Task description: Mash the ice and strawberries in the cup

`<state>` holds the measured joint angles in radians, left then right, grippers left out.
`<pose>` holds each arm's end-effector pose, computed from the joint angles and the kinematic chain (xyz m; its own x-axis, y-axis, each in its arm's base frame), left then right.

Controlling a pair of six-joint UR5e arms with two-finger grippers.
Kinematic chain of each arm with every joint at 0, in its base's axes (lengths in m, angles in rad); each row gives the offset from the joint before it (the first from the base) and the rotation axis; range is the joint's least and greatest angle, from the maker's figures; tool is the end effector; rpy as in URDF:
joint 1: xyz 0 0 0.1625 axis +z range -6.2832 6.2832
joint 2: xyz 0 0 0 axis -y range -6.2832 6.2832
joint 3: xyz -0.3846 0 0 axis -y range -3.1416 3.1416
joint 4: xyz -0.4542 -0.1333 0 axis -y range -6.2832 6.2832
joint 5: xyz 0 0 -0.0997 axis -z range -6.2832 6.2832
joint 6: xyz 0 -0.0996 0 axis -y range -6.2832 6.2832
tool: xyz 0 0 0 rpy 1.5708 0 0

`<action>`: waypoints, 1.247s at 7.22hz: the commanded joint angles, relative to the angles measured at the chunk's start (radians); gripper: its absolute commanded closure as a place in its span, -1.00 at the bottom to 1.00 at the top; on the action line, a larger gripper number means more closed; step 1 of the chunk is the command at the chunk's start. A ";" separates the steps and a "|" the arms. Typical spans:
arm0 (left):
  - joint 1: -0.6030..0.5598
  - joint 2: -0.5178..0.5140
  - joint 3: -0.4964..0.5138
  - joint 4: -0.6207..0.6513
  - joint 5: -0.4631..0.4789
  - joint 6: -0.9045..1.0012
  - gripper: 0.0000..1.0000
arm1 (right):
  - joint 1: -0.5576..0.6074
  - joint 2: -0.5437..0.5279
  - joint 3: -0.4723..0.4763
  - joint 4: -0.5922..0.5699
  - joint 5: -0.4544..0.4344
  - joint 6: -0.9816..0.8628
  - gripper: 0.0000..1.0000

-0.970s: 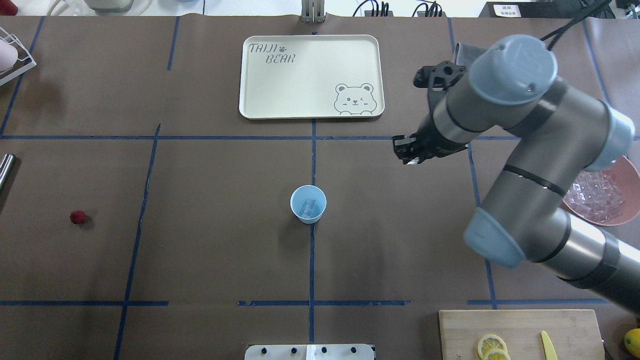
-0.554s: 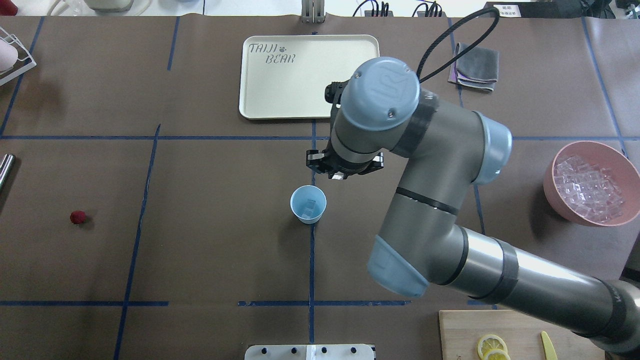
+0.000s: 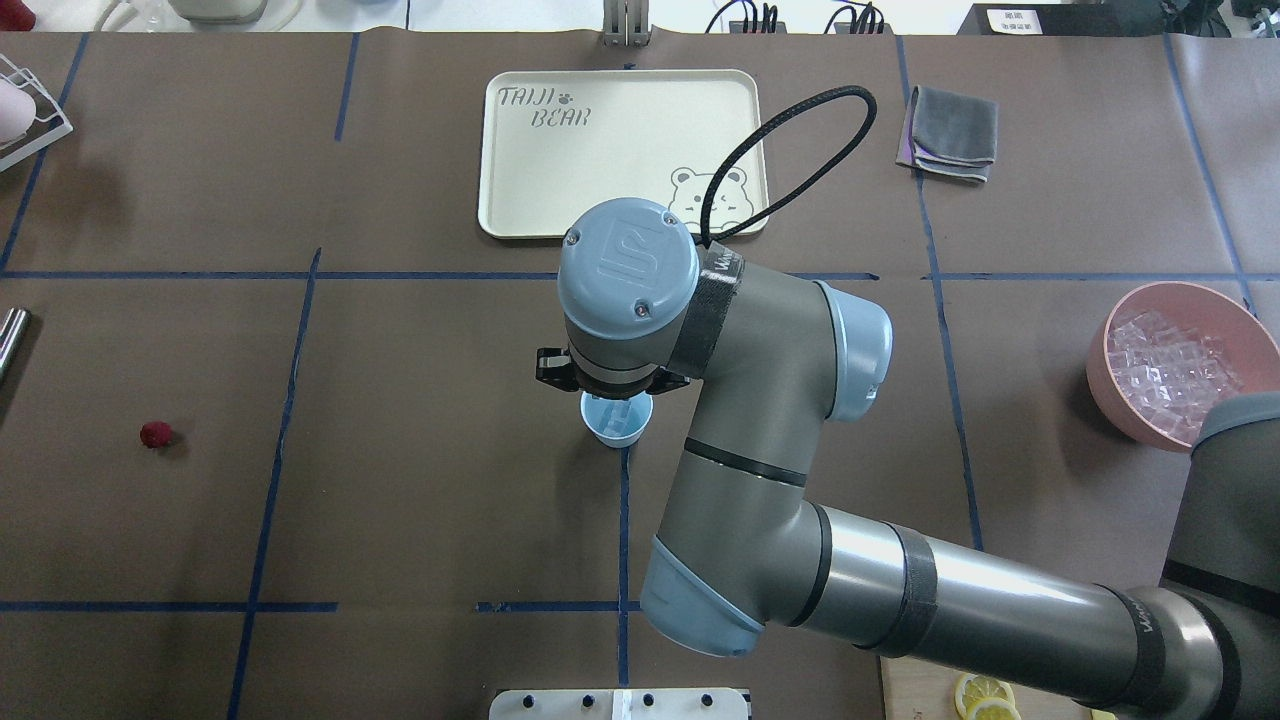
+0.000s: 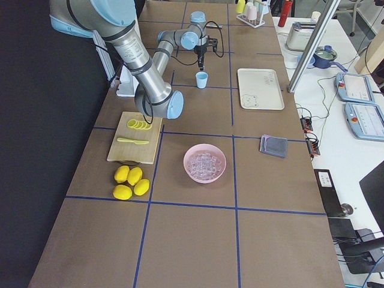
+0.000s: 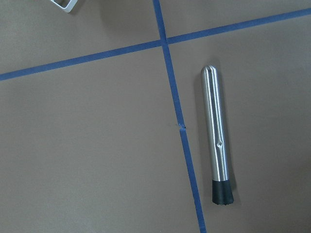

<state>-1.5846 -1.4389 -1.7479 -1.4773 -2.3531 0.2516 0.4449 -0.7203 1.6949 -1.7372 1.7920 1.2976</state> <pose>-0.0700 -0.4984 0.5986 0.6899 0.2062 -0.6939 -0.1631 0.9782 0.1285 -0.5688 -0.3946 0.0354 0.6751 0.0302 0.7371 -0.0982 0.9940 0.0491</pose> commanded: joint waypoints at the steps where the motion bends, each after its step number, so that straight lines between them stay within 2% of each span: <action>1: 0.000 0.000 0.001 0.000 0.000 0.000 -1.00 | -0.005 -0.001 -0.008 0.001 -0.003 0.000 -0.98; 3: 0.000 0.000 0.004 0.000 0.000 0.000 -1.00 | -0.003 0.001 0.000 0.002 -0.003 -0.001 -0.98; 5: 0.000 -0.002 0.004 -0.001 0.001 -0.002 -1.00 | 0.079 -0.011 0.003 -0.001 0.013 -0.030 -0.98; 7: 0.002 -0.003 -0.005 -0.003 0.000 -0.002 -1.00 | 0.252 -0.089 0.005 0.001 0.166 -0.229 -0.98; 9: 0.003 -0.021 -0.004 -0.018 0.002 -0.008 -1.00 | 0.493 -0.245 0.017 0.001 0.335 -0.565 -0.98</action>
<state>-1.5828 -1.4512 -1.7514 -1.4843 -2.3520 0.2466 0.7863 -0.8645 1.7025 -1.7366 2.0214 0.9485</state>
